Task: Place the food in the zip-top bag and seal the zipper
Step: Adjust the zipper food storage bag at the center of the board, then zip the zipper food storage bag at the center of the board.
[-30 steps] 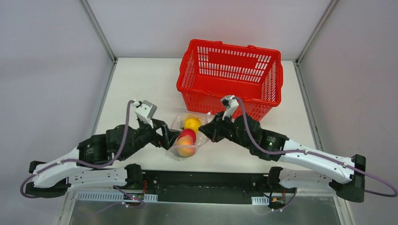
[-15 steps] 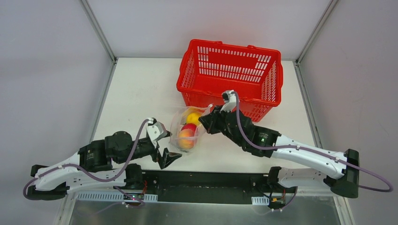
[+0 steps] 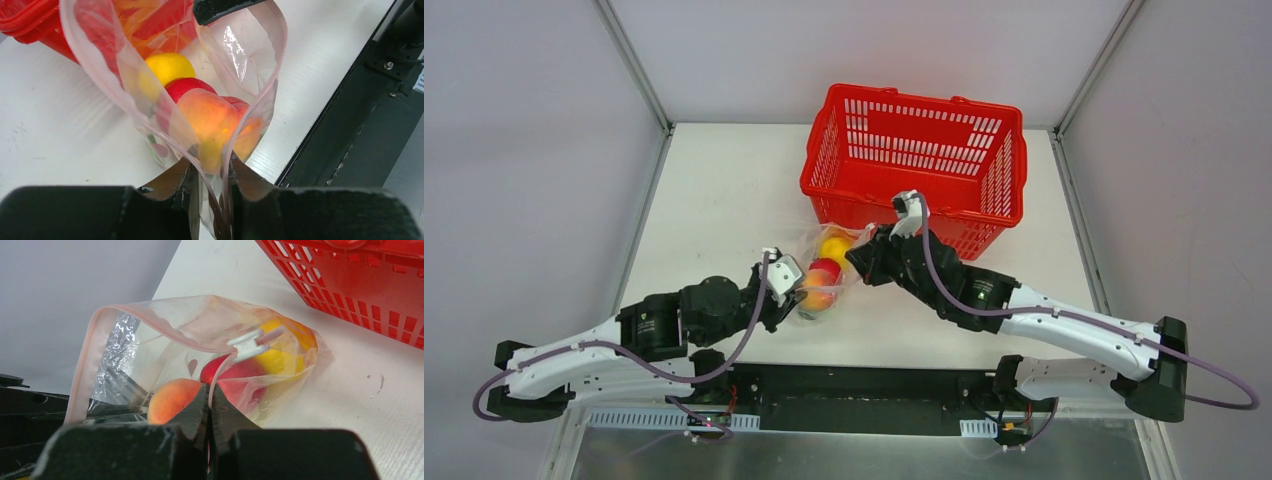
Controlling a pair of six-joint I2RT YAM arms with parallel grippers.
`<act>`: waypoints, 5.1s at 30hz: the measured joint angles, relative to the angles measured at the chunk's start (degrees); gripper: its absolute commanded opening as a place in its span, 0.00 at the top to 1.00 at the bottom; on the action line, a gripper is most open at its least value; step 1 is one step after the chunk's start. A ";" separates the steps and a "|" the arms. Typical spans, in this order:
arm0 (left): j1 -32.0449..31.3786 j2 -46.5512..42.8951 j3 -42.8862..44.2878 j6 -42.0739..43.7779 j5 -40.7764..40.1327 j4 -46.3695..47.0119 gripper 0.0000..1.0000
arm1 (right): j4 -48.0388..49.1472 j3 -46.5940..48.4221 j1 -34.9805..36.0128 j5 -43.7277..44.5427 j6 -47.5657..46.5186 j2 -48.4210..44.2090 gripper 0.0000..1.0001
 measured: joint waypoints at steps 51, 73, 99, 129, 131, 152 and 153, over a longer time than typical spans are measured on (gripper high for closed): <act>0.00 -10.62 -1.51 -13.16 -4.98 1.18 1.00 | 5.38 -19.56 -0.61 -12.76 -21.73 -24.30 0.42; 0.00 -13.62 -3.23 -14.36 -2.91 1.95 1.00 | 28.72 -28.48 -20.83 -44.85 -7.85 -20.70 0.60; 0.00 -7.02 9.88 -9.60 3.50 1.92 1.00 | 13.97 -19.74 -20.90 -41.83 -8.02 -27.21 1.00; 0.00 -19.23 -4.31 -19.50 -7.58 -0.98 1.00 | 15.72 -23.50 -20.90 -43.56 -7.32 -23.67 1.00; 0.00 -17.00 -3.54 -19.47 -7.58 -0.70 1.00 | 15.06 -23.50 -21.07 -43.60 -8.04 -23.87 0.92; 0.00 -17.53 -3.41 -17.88 -5.73 1.05 1.00 | 18.67 -27.56 -21.11 -46.84 -33.29 -25.03 0.38; 0.00 -17.51 -3.41 -17.77 -5.75 1.05 1.00 | 18.80 -27.71 -21.11 -48.06 -34.91 -24.70 0.37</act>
